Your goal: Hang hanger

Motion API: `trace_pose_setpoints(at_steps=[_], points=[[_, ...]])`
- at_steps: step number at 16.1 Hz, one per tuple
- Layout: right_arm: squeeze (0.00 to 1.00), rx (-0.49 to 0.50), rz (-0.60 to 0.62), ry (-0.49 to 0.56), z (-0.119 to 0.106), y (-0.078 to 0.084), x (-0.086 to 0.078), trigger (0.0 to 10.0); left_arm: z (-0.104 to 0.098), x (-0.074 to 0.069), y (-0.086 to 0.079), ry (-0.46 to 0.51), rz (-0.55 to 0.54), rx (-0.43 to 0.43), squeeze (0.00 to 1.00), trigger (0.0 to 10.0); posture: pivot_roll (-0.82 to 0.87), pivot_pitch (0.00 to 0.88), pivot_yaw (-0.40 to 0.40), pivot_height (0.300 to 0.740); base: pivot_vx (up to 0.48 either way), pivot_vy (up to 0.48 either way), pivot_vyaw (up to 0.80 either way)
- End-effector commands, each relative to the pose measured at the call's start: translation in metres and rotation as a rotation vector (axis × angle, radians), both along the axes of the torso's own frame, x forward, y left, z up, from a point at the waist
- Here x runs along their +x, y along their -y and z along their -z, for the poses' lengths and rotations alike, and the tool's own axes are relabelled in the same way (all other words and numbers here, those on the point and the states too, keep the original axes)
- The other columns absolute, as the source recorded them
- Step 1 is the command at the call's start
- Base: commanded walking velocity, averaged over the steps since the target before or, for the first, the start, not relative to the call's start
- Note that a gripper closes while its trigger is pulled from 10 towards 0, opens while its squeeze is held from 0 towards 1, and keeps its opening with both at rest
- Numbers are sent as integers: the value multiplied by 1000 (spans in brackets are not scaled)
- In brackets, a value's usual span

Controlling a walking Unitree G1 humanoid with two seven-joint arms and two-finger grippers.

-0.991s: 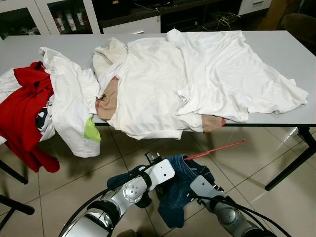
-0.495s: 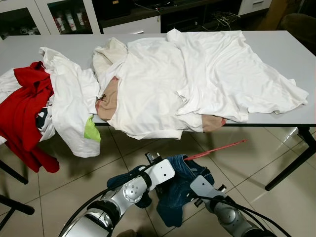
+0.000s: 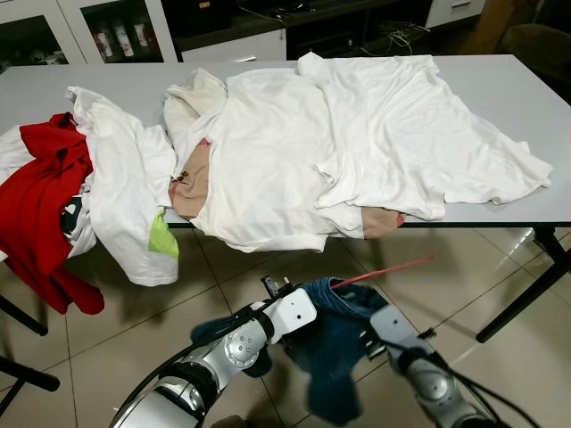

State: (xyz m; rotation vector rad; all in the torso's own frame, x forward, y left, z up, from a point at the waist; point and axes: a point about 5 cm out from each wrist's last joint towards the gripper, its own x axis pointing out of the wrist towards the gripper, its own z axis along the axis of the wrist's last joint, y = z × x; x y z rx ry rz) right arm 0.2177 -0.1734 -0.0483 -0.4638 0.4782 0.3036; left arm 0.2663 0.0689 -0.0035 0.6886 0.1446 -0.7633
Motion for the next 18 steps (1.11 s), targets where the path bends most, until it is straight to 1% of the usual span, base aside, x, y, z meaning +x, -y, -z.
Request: trace_pose_setpoints(at_steps=[1,2,3,4,5,6,9,12,14,16,18], points=[[576,16,26,-41,4,5,-6,10000,-7,11,-11,36,-66,2,0,10000,1,0,68,740,0,0,0],[804,22,20,-44,5,4,-6,10000,-7,11,-11,38,-71,4,0,10000,0,0,69,740,0,0,0],[824,20,24,-42,5,4,-6,10000,-7,11,-11,38,-73,5,0,10000,0,0,69,740,0,0,0],[792,15,28,-40,4,5,-5,10000,-7,12,-12,38,-75,6,0,10000,-2,0,71,740,0,0,0],[580,3,35,-37,4,6,-5,10000,-7,12,-12,38,-77,6,0,10000,-2,0,71,740,0,0,0],[0,-16,44,-37,4,9,-5,10000,-7,12,-13,38,-80,6,0,10000,-2,0,71,740,0,0,0],[0,-92,112,-29,3,25,-4,10000,-7,13,-14,37,-90,4,0,10000,-1,0,72,740,0,0,0],[0,-111,165,-24,2,34,-4,10000,-5,11,-16,32,-95,7,0,10000,-1,0,72,740,0,0,0],[0,-106,172,-29,3,34,-5,10000,0,8,-19,7,-108,24,0,10000,-1,0,70,740,0,0,0],[0,-71,184,-39,5,32,-8,10000,11,0,-29,-56,-160,46,0,10000,-3,0,68,740,0,0,0],[0,-57,184,-40,5,32,-10,10000,17,-5,-36,-89,-195,52,0,10000,-4,0,64,740,0,0,0]])
